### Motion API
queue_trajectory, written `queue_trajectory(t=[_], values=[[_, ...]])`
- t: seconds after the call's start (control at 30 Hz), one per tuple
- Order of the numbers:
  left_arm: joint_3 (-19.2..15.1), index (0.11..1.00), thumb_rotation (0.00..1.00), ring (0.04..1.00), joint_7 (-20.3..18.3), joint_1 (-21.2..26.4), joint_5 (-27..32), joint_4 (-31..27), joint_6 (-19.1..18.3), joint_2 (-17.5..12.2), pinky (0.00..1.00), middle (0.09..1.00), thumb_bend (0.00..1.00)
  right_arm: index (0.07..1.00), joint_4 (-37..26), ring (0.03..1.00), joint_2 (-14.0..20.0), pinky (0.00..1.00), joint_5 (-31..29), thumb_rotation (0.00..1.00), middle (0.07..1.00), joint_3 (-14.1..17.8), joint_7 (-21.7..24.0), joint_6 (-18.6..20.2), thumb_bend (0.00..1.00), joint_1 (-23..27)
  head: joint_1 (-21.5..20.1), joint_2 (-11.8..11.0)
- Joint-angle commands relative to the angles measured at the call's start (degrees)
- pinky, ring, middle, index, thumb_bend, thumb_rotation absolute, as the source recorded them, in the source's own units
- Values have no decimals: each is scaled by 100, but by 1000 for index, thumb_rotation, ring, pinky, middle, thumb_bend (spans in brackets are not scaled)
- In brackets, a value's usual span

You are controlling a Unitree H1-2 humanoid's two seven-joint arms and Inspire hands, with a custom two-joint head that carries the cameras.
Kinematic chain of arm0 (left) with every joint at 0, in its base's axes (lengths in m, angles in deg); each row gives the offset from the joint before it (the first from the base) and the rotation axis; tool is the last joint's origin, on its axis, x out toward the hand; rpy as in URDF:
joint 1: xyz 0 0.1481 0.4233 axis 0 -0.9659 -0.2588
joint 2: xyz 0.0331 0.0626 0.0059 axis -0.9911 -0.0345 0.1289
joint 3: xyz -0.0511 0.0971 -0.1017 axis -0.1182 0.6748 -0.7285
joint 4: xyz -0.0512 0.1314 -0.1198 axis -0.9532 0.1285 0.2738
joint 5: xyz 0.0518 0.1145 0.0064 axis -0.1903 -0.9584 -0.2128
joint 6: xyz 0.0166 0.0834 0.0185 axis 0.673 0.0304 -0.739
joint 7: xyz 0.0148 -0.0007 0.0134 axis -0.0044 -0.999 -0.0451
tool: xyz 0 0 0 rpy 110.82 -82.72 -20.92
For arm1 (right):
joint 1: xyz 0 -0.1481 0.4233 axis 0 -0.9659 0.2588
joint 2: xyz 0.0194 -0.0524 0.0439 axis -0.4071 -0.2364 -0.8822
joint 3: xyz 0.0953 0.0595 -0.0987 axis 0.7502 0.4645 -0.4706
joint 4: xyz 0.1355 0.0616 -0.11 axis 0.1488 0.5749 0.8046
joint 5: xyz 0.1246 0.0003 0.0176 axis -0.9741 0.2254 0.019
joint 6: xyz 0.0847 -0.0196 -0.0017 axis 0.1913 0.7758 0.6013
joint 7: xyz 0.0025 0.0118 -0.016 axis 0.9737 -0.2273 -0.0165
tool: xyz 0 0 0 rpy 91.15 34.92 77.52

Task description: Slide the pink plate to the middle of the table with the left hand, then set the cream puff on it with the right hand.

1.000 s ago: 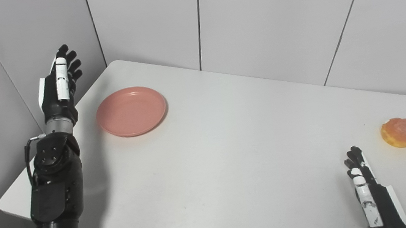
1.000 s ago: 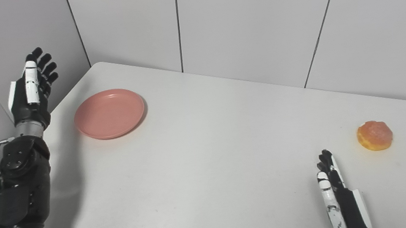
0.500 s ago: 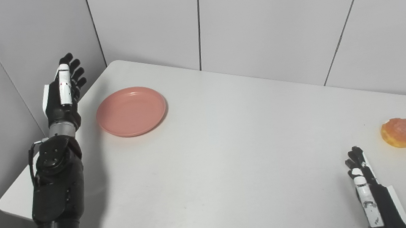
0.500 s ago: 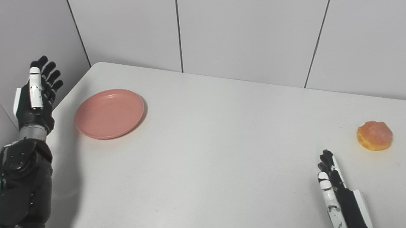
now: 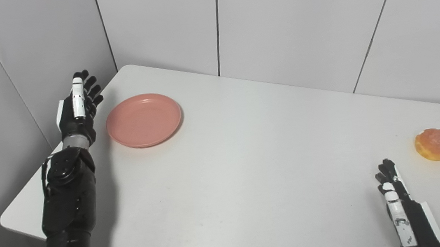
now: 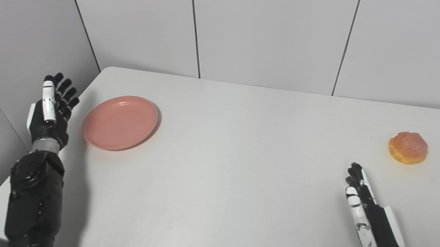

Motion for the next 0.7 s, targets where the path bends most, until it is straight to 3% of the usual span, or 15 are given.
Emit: queue_trajectory(t=[0.0, 0.67], values=[[-18, 907, 1000, 927, -2, 291, -35, 59, 164, -264, 922, 931, 362, 994, -136, 983, 25, 1000, -48, 1000, 987, 26, 1, -99, 38, 71, 4, 4], [-100, 939, 1000, 945, -26, 382, 63, 777, 340, -371, 942, 952, 346, 992, -175, 978, 33, 1000, -44, 1000, 985, 26, -17, -58, 20, 62, 17, 41]])
